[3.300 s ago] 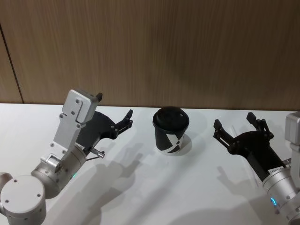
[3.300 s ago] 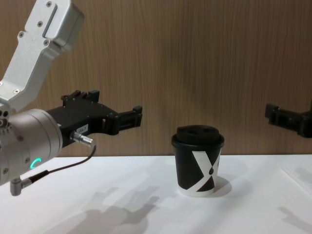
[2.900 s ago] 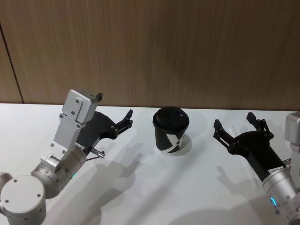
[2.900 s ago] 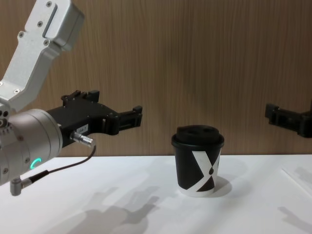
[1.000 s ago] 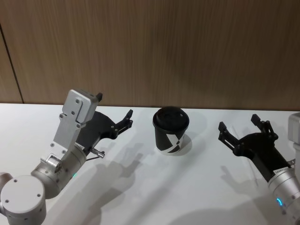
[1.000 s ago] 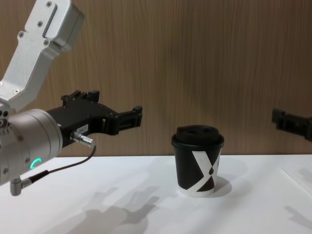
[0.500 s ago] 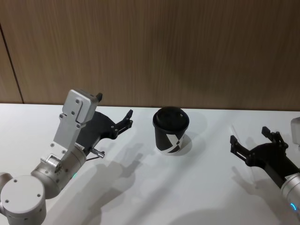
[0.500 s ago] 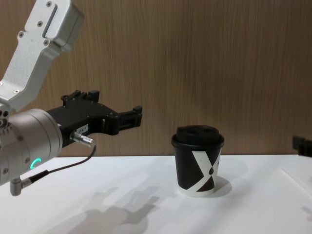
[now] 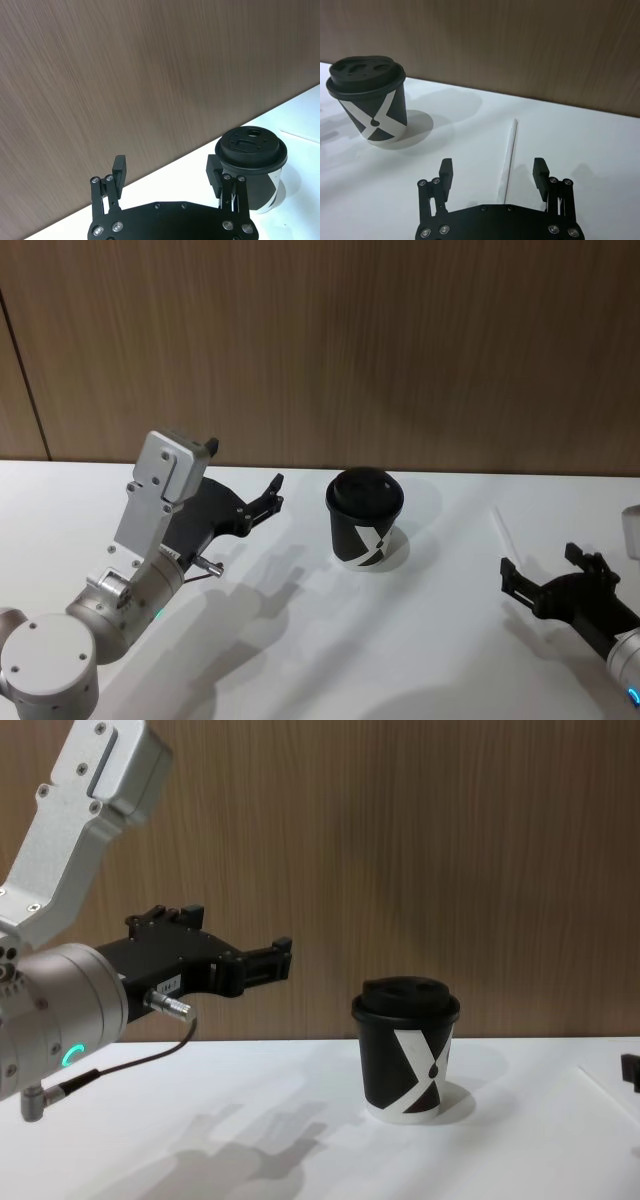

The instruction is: Pick up the straw with one hand, pass it to the other hand, and insert it into the cup.

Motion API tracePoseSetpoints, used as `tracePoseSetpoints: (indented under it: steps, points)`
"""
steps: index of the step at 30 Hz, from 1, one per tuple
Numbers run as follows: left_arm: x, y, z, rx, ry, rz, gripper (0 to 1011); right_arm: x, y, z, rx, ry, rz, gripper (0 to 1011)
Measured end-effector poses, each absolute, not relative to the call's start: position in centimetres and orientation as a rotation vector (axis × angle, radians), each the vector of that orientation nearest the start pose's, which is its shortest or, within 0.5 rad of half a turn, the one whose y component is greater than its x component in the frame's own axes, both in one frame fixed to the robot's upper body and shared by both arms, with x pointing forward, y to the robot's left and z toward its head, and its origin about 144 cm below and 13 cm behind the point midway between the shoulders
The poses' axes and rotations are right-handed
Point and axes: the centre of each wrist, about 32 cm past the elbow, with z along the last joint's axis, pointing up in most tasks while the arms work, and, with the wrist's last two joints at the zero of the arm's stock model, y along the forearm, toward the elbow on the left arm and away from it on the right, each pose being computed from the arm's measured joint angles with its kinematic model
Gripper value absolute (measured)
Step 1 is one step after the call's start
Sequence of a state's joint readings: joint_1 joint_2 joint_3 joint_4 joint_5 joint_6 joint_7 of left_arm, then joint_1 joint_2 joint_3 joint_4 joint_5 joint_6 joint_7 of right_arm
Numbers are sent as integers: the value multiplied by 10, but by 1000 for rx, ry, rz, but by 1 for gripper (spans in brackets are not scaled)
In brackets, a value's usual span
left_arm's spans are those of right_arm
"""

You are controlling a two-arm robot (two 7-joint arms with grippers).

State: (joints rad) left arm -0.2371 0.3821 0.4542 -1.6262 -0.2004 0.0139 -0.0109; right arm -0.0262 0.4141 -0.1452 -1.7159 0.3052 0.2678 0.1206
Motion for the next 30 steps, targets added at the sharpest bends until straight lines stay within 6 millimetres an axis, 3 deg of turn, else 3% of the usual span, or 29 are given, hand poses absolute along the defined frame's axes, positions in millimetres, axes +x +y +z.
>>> tracePoseSetpoints:
  steps: [30]
  points:
    - [492, 198, 1204, 61, -268, 1124, 1003, 450, -288, 1173, -333, 184, -1262, 1001]
